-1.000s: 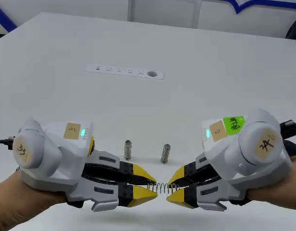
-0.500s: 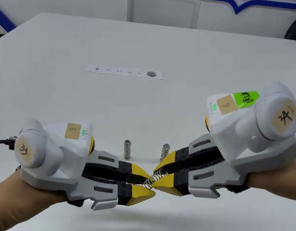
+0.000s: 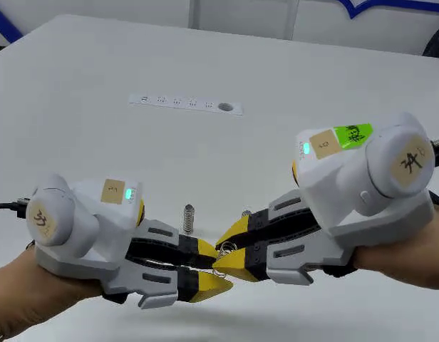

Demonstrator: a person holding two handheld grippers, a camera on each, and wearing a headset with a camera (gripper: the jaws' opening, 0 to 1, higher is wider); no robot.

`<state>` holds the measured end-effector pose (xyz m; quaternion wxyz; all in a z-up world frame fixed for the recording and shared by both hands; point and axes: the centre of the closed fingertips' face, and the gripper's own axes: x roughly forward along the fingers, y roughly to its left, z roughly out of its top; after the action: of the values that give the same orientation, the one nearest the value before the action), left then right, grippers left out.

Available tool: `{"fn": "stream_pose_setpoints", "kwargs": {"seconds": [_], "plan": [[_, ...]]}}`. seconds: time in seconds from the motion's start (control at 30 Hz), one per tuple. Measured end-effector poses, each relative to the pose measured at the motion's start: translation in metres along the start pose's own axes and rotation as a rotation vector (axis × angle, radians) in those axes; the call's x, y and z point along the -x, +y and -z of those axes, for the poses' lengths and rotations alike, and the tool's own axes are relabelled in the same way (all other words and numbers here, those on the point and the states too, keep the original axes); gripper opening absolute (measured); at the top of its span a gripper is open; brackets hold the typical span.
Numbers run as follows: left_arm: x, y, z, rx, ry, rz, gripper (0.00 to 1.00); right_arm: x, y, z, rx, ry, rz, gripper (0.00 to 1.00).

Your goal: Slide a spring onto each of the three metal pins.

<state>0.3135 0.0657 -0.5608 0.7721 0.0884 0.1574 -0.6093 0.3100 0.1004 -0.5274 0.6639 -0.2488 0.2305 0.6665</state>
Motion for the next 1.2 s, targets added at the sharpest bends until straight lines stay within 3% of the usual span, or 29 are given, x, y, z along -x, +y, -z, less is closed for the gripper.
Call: {"fn": "stream_pose_setpoints", "kwargs": {"seconds": [0.23, 0.57, 0.93, 1.2], "plan": [[0.007, 0.006, 0.000, 0.009, -0.008, -0.027, 0.22, 0.012, -0.012, 0.006, -0.018, 0.006, 0.040, 0.11], [0.025, 0.019, 0.000, 0.027, -0.030, -0.105, 0.29, 0.032, -0.031, 0.024, -0.055, 0.022, 0.113, 0.11], [0.044, 0.033, 0.005, 0.056, -0.051, -0.197, 0.37, 0.053, -0.050, 0.041, -0.097, 0.039, 0.186, 0.11], [0.053, 0.037, 0.012, 0.079, -0.054, -0.238, 0.40, 0.069, -0.065, 0.055, -0.129, 0.052, 0.239, 0.11]]}}
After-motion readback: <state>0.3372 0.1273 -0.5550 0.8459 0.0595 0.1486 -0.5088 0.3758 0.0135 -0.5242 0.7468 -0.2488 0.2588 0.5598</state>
